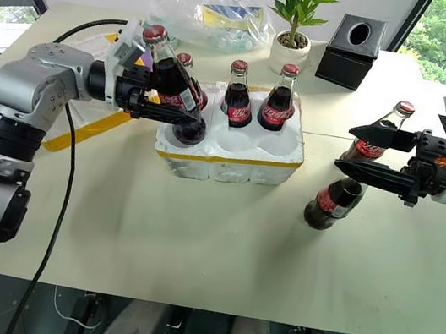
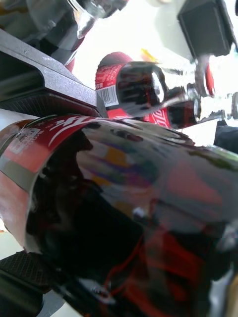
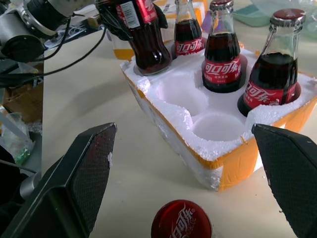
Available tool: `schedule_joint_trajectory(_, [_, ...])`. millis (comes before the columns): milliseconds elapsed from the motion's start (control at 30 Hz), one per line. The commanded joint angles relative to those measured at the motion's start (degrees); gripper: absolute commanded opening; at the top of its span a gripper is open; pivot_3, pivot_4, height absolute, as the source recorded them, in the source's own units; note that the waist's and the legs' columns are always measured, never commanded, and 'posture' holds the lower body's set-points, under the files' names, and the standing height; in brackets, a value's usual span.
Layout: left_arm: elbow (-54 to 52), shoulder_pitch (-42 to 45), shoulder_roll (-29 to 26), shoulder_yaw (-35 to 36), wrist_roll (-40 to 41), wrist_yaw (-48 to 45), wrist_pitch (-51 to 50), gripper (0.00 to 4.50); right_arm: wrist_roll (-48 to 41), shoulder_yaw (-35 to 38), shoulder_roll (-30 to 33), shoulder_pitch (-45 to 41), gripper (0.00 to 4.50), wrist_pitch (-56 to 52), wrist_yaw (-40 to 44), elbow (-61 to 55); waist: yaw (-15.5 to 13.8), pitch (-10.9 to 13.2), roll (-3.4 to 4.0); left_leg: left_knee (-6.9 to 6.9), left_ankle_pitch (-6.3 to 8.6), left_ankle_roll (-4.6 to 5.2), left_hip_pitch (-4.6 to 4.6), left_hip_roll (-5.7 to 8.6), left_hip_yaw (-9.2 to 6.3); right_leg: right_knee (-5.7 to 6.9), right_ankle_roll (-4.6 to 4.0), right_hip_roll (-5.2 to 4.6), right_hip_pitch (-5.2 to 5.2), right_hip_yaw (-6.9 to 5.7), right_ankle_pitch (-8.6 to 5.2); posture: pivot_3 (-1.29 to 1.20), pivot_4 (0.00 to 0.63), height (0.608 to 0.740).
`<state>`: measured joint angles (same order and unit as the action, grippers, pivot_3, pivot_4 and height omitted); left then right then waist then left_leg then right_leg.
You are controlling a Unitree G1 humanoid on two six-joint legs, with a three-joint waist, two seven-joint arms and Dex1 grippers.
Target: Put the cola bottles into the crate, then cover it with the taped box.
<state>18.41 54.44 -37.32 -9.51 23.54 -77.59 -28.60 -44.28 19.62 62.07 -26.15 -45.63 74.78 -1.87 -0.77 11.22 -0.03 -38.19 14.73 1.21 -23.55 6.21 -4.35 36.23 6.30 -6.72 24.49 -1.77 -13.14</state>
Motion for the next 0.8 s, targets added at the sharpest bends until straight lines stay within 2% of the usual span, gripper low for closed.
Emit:
schedule_joint_trajectory(33, [0.45, 1.07, -0.32, 0.37, -1.21, -1.49, 1.44, 2.80, -0.96, 2.27, 0.00, -0.37, 4.50, 0.70, -1.03, -1.28, 0.04, 0.03, -0.05, 0.00, 0.00, 0.03, 0.00, -0.01, 0.00, 0.00, -0.01, 0.02, 0.00, 0.00, 0.01, 0.00, 0.150, 0.740])
schedule_joint_trajectory(200, [1.14, 1.36, -0.90, 1.12, -1.64, -2.83, 1.49, 2.80, -0.86, 1.18, -1.11, -1.78, 4.50, 0.73, -2.94, -0.76, 0.29, 0.06, -0.10, 0.02, -0.09, -0.12, -0.04, -0.03, -0.01, 0.00, -0.02, 0.05, 0.09, -0.01, 0.02, 0.00, 0.150, 0.740])
schedule_joint_trajectory(467, [0.48, -4.13, 2.28, -0.29, -4.31, 0.76, 3.31, 2.80, 1.02, -0.29, -2.04, -1.86, 4.50, 1.95, -4.67, -0.21, 0.10, 0.05, -0.09, 0.01, -0.08, -0.11, -0.04, -0.02, 0.00, -0.01, -0.01, 0.04, 0.06, -0.01, 0.02, 0.00, 0.150, 0.740])
schedule_joint_trajectory(533, [0.58, -5.47, 2.69, -0.35, -5.05, 1.80, 3.81, 3.83, 1.70, -0.56, -2.44, -1.52, 4.50, 2.50, -5.34, -0.04, 0.13, 0.05, -0.08, 0.01, -0.09, -0.11, -0.04, -0.02, 0.00, -0.01, -0.01, 0.04, 0.06, -0.01, 0.02, 0.00, 0.150, 0.740])
schedule_joint_trajectory(600, [0.58, -6.10, 2.69, 0.14, -5.10, 2.26, 3.57, 4.43, 2.18, -0.65, -2.83, -0.98, 4.50, 3.02, -5.78, -0.19, 0.08, 0.03, -0.06, 0.01, -0.09, -0.12, -0.04, -0.02, 0.00, 0.00, -0.01, 0.04, 0.07, -0.01, 0.02, 0.00, 0.150, 0.740])
schedule_joint_trajectory(800, [-2.82, -7.00, 1.09, 4.26, -2.16, 3.70, 0.69, 4.43, 4.85, 0.57, -4.02, 0.99, 4.50, 4.90, -9.91, 0.45, 0.15, 0.03, -0.05, -0.01, -0.04, 0.07, 0.02, -0.03, -0.02, 0.04, -0.05, 0.05, 0.02, -0.01, 0.08, 0.00, 0.150, 0.740])
